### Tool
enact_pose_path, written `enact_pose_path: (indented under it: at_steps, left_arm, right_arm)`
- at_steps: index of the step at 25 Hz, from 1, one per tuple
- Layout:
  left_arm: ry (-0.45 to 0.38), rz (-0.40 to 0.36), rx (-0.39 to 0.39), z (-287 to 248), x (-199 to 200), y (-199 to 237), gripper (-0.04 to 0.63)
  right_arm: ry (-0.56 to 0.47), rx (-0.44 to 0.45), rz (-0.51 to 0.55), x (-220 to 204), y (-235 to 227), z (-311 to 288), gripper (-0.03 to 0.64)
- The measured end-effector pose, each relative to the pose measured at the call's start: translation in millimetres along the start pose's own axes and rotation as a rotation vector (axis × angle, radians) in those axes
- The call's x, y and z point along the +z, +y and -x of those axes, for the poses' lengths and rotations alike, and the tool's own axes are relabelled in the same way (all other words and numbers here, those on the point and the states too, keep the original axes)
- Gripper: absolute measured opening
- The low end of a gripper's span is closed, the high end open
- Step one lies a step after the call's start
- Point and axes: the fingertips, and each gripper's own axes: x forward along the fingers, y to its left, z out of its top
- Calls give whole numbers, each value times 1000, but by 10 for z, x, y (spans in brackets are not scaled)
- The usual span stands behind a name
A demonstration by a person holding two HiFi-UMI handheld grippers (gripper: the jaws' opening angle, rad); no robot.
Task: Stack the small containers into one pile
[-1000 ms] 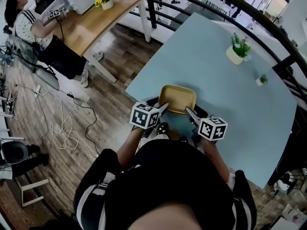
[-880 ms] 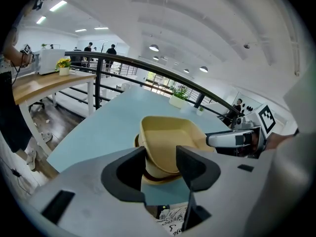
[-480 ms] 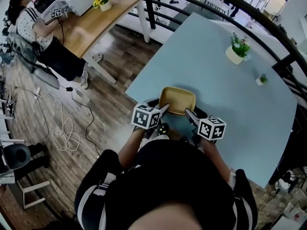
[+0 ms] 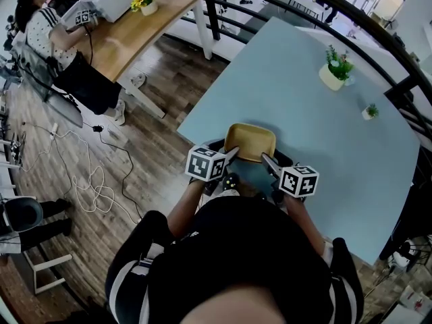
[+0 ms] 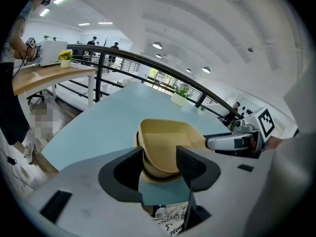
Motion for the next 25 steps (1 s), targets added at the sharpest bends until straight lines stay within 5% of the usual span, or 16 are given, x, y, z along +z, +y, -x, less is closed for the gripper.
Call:
enact_pose_path:
  at_steps: [16, 21, 25]
  left_arm:
    - [-92, 4, 58, 181, 260, 156, 193]
    - [-165, -44, -1, 218, 508, -30, 189]
    - [-211, -124, -50, 242, 681, -256, 115]
  right_arm:
    - [-126, -59, 18, 286, -122, 220, 212]
    - [-261, -86, 60, 563, -63, 385, 176]
    - [-369, -85, 76, 768, 14, 545, 125]
